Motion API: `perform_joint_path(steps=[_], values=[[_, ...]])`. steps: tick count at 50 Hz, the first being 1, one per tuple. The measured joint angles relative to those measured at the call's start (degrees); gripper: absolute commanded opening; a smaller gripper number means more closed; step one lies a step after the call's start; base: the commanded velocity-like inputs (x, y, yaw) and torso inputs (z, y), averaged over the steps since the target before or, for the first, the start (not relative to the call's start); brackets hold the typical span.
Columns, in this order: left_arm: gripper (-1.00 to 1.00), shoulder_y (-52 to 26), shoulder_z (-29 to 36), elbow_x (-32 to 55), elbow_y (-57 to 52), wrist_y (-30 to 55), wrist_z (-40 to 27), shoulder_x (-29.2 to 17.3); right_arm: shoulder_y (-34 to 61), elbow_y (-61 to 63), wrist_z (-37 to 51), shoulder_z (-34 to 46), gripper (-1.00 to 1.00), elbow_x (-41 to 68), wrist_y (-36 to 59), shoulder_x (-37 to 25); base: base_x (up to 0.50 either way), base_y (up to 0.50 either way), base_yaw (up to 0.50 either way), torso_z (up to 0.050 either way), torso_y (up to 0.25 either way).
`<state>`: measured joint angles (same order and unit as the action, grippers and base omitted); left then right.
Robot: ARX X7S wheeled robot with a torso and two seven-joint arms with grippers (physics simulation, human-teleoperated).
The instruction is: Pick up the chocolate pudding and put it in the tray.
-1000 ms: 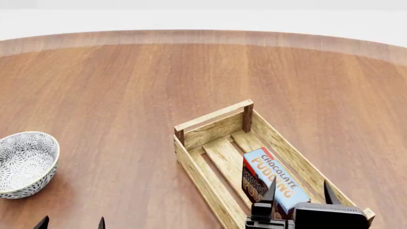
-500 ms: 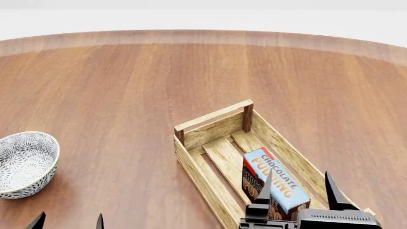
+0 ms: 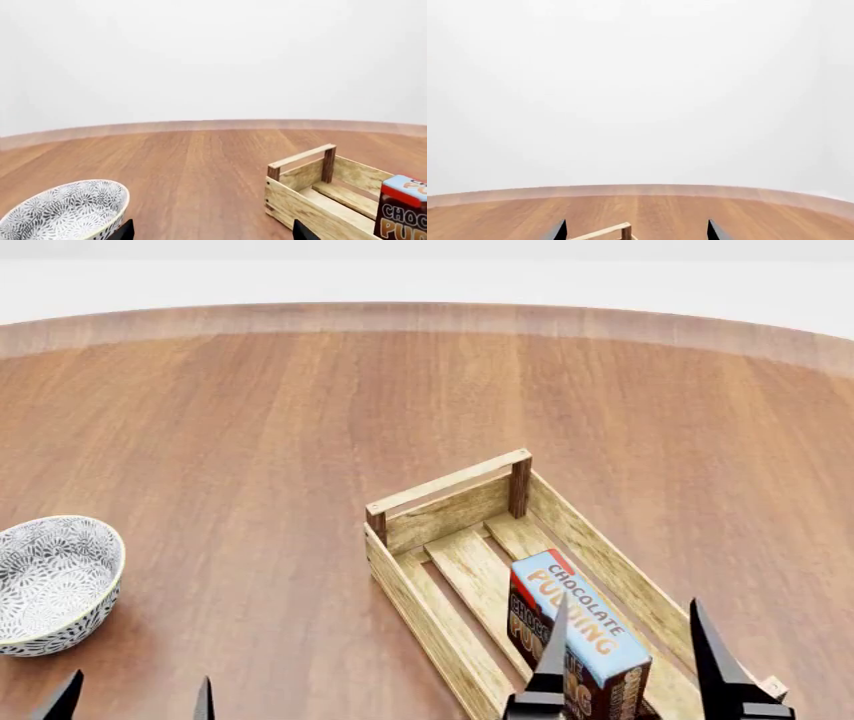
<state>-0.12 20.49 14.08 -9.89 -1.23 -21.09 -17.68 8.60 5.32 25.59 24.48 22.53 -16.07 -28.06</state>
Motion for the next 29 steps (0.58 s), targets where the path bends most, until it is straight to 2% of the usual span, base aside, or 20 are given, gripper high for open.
perform_joint_path(steps=[29], values=[[1.0, 3.6, 0.7, -1.3, -9.7, 1.7, -2.3, -2.4, -8.2, 13.7, 3.6, -1.1, 1.0, -1.7, -1.7, -3.8, 0.0, 0.0, 0.0, 0.0, 0.0]])
